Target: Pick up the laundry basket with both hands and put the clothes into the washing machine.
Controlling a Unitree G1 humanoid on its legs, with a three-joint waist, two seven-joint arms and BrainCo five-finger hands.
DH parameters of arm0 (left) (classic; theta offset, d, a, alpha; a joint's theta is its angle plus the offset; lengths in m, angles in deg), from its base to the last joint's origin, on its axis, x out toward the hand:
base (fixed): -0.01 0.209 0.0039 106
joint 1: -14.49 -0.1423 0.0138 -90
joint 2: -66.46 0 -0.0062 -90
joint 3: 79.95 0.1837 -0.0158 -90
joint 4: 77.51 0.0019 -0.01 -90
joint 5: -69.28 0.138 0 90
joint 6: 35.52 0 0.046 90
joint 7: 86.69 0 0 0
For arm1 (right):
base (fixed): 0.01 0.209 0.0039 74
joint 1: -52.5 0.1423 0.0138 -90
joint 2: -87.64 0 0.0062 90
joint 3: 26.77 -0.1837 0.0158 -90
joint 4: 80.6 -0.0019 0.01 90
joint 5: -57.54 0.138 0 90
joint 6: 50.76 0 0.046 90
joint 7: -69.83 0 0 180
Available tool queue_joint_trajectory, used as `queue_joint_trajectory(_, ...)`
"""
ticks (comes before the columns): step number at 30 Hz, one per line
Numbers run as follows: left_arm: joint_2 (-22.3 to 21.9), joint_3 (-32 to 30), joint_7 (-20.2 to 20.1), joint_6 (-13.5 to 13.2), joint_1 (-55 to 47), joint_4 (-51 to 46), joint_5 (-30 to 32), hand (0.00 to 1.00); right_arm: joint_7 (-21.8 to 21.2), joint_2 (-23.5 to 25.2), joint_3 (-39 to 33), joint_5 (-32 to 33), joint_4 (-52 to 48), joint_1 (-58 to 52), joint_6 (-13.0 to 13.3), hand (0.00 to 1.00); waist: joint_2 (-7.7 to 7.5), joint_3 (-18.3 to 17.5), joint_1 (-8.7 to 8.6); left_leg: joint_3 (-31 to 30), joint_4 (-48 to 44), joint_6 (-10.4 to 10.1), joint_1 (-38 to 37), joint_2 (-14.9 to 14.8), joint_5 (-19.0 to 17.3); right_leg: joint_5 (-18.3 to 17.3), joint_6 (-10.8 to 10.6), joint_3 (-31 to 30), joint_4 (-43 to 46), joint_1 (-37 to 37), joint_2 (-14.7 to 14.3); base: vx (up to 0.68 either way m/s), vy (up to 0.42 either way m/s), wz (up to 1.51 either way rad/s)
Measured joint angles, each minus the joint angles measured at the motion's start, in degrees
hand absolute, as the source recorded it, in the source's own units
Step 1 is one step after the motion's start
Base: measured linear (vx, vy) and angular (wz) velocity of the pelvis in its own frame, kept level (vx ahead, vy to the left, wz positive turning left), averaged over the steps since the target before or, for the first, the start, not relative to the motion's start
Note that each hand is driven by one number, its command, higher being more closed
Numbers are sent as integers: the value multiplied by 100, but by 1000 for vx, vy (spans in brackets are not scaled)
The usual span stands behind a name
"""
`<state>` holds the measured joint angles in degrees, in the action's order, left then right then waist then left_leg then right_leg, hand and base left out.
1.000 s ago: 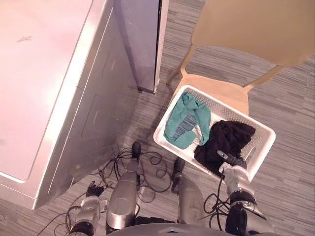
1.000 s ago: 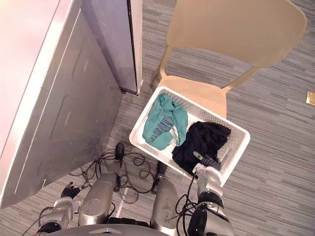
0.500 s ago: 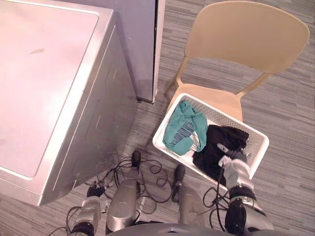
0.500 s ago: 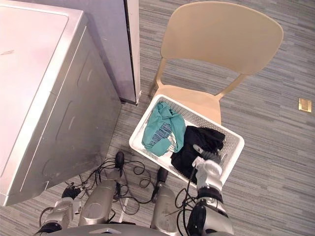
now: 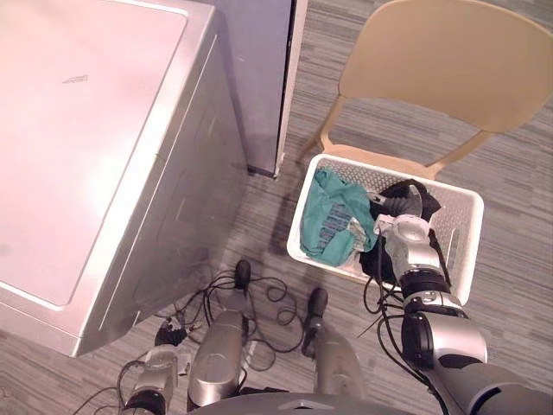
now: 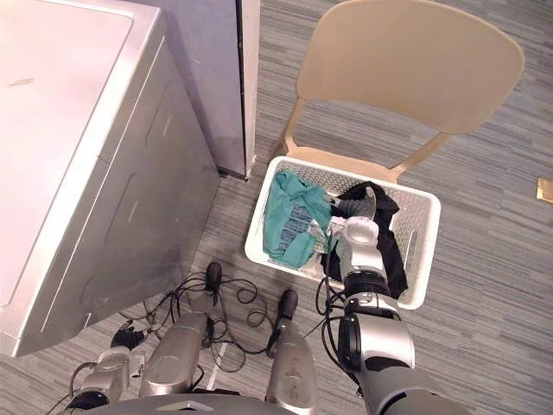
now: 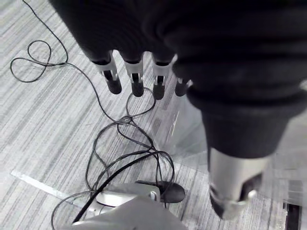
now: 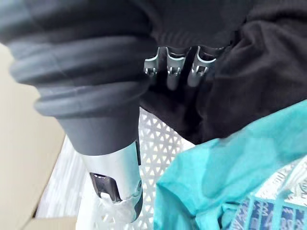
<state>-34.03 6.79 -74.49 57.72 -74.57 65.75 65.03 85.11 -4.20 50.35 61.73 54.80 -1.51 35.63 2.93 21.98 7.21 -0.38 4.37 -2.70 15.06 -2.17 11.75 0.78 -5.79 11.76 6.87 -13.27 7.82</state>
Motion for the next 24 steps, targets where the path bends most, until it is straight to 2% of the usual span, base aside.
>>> queue_joint_trajectory(7,10,-15,-30,4,-2,23,35,0,-283,41,596,-439,-676,-525,90,0,-12,8,-36,-64,-1,-4,-70,24,-10,5,-4,50,-74,139,-2,38,-15,5)
queue_joint_trajectory(14,12,-131,-54,17,-22,28,120,0,-513,162,592,-522,-1340,-1311,149,0,-53,31,-132,9,0,-32,-152,16,-49,4,-5,-23,-61,167,-13,21,-23,-6)
queue_joint_trajectory(19,17,-281,-84,59,-38,30,227,0,-532,167,452,-686,-1564,-1868,143,0,-140,67,-200,26,0,-37,-240,14,-83,0,-10,-34,-82,262,-16,20,-15,-1)
queue_joint_trajectory(20,29,-346,-115,71,-49,30,229,0,-535,173,342,-686,-1572,-1932,141,0,-179,79,-250,30,0,-35,-240,12,-82,3,-10,-38,-83,262,-17,32,-24,-1)
queue_joint_trajectory(24,67,-411,-141,131,-67,33,241,0,-515,171,-102,-686,-1572,-2188,103,0,-272,82,-274,52,0,-15,-318,12,-70,8,-12,-62,-113,335,-18,26,-15,-3)
